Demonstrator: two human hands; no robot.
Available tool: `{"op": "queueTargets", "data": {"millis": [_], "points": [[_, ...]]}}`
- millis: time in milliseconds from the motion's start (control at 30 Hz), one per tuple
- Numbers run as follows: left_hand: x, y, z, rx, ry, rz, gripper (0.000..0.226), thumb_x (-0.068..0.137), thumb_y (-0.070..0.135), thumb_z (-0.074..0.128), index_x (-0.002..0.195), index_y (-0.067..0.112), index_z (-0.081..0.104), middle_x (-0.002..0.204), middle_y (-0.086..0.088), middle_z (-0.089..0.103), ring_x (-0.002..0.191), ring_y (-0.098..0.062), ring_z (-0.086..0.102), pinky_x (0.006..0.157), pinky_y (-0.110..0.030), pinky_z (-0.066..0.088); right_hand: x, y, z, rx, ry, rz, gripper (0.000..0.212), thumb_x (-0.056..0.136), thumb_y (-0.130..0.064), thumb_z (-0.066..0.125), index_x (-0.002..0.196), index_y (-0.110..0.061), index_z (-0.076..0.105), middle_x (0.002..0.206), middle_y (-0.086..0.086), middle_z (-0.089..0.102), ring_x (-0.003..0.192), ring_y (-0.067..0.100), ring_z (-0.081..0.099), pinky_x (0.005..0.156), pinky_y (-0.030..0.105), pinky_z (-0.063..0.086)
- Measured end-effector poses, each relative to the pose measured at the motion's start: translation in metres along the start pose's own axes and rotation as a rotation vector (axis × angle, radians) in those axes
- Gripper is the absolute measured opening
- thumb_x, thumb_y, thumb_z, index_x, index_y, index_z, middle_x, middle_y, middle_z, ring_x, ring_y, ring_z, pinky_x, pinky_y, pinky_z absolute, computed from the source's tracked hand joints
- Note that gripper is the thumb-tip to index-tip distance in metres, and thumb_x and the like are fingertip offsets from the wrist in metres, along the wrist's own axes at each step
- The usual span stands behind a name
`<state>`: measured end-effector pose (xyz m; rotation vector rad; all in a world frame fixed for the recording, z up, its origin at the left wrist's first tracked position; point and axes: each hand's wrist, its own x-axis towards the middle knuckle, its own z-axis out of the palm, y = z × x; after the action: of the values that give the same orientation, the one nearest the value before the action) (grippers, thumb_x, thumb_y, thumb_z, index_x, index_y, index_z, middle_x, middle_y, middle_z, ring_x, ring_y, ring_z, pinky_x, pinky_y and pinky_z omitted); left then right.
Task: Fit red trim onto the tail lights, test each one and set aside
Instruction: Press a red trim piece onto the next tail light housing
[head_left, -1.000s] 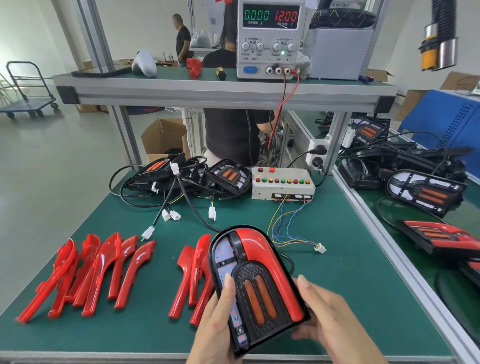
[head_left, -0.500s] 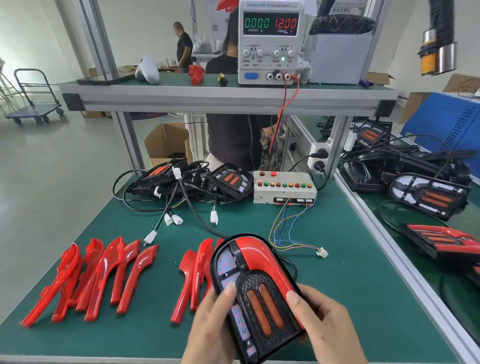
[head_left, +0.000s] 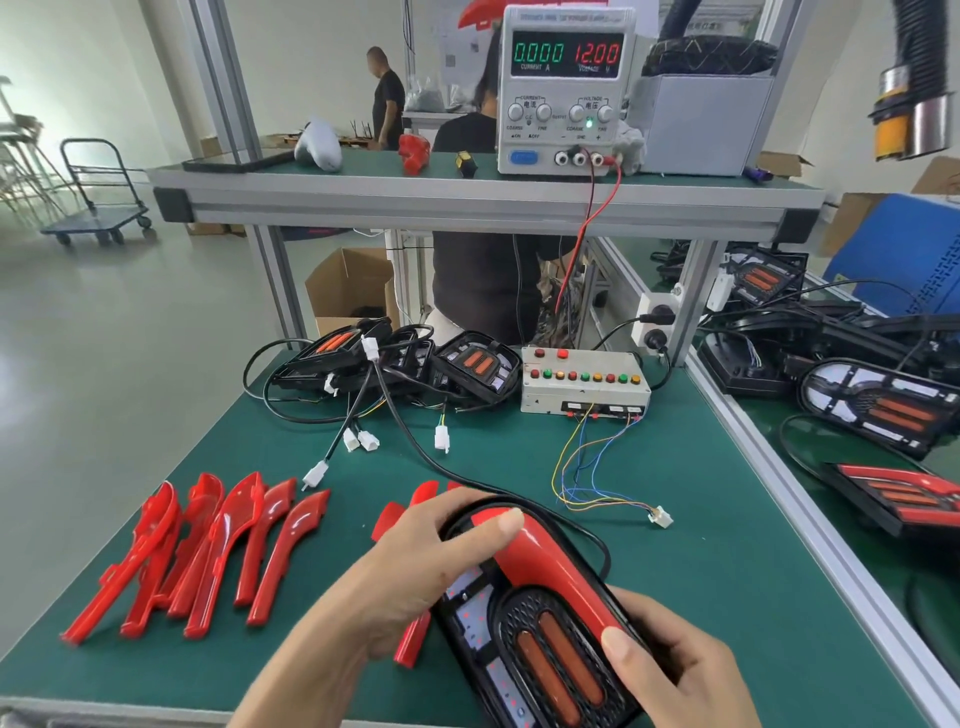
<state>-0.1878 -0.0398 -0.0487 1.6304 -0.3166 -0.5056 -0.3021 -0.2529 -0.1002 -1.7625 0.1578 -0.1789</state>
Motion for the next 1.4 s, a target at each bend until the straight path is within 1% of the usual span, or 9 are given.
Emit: {"op": "queueTargets", "data": {"millis": [167,267,333,567,700,1033,1167,1233,1400], "points": [[0.000,-0.002,0.000,-0.119,0.000,-0.024,0.036,0.073,0.032,0.087,0.102,0.013,0.076,0.102,-0.012,0.077,0.092,-0.022,0.072,0.086,-0.032,0.057,0.003,0.002,-0.004,-0.019,-0.028,-0.044,0.049,0.088,0.000,0.070,0.103,-0.045,0.077,0.093,0.001,0.080,0.087,0.022,0.075,0.079,0.015,0.054],[-0.002,-0.003,0.004,-0.137,0.047,-0.025,0.040,0.073,0.028,0.087,0.105,0.008,0.074,0.105,-0.018,0.076,0.094,-0.028,0.072,0.094,-0.042,0.058,0.005,-0.002,-0.002,-0.014,-0.032,-0.094,0.033,0.090,-0.018,0.071,0.104,-0.047,0.076,0.097,-0.002,0.080,0.091,0.012,0.074,0.080,0.010,0.051],[-0.003,-0.003,0.006,-0.133,0.076,-0.019,0.041,0.073,0.029,0.088,0.106,0.009,0.074,0.104,-0.017,0.076,0.094,-0.028,0.073,0.092,-0.041,0.059,0.006,-0.003,-0.001,-0.002,-0.038,-0.098,0.024,0.089,-0.030,0.073,0.107,-0.045,0.076,0.099,-0.001,0.079,0.093,0.011,0.074,0.082,0.010,0.050],[-0.005,-0.002,0.007,-0.209,0.092,-0.038,0.040,0.074,0.018,0.090,0.108,0.006,0.072,0.104,-0.019,0.076,0.091,-0.026,0.072,0.084,-0.033,0.058,0.006,0.000,-0.003,-0.025,-0.038,-0.126,0.025,0.085,-0.033,0.075,0.109,-0.042,0.077,0.100,-0.001,0.076,0.097,0.009,0.071,0.084,0.009,0.048],[-0.006,-0.001,0.008,-0.289,0.108,-0.068,0.046,0.072,0.013,0.090,0.111,0.000,0.070,0.102,-0.020,0.075,0.089,-0.027,0.072,0.078,-0.029,0.057,0.008,0.003,-0.006,-0.032,-0.106,-0.116,0.034,0.085,-0.033,0.069,0.119,-0.038,0.075,0.104,0.006,0.074,0.100,0.027,0.070,0.090,0.031,0.051],[-0.006,0.002,0.012,-0.369,0.149,-0.120,0.044,0.062,0.020,0.087,0.102,0.006,0.075,0.103,-0.022,0.075,0.089,-0.031,0.072,0.087,-0.039,0.058,0.010,0.000,-0.003,-0.040,-0.082,-0.121,0.032,0.089,-0.032,0.064,0.118,-0.044,0.072,0.114,-0.002,0.075,0.107,0.013,0.071,0.091,0.017,0.051],[-0.004,0.001,0.013,-0.420,0.164,-0.148,0.035,0.061,0.015,0.088,0.094,0.009,0.077,0.099,-0.021,0.076,0.086,-0.032,0.072,0.088,-0.043,0.057,0.011,-0.003,0.003,-0.067,-0.053,-0.121,0.027,0.092,-0.046,0.060,0.117,-0.050,0.069,0.116,-0.009,0.075,0.108,0.006,0.069,0.091,0.014,0.049],[-0.003,0.001,0.013,-0.435,0.183,-0.151,0.041,0.058,0.007,0.091,0.096,0.006,0.076,0.097,-0.023,0.075,0.084,-0.032,0.072,0.087,-0.044,0.057,0.012,-0.005,0.006,-0.077,-0.029,-0.117,0.029,0.089,-0.047,0.059,0.115,-0.052,0.069,0.114,-0.011,0.075,0.107,0.003,0.069,0.088,0.011,0.048],[-0.004,0.000,0.010,-0.424,0.190,-0.136,0.047,0.067,0.015,0.083,0.109,-0.002,0.070,0.104,-0.029,0.073,0.086,-0.033,0.071,0.088,-0.043,0.059,0.014,-0.007,0.010,-0.029,-0.028,-0.090,0.021,0.092,-0.047,0.068,0.113,-0.049,0.073,0.110,-0.009,0.076,0.104,0.003,0.070,0.084,0.008,0.047]]}}
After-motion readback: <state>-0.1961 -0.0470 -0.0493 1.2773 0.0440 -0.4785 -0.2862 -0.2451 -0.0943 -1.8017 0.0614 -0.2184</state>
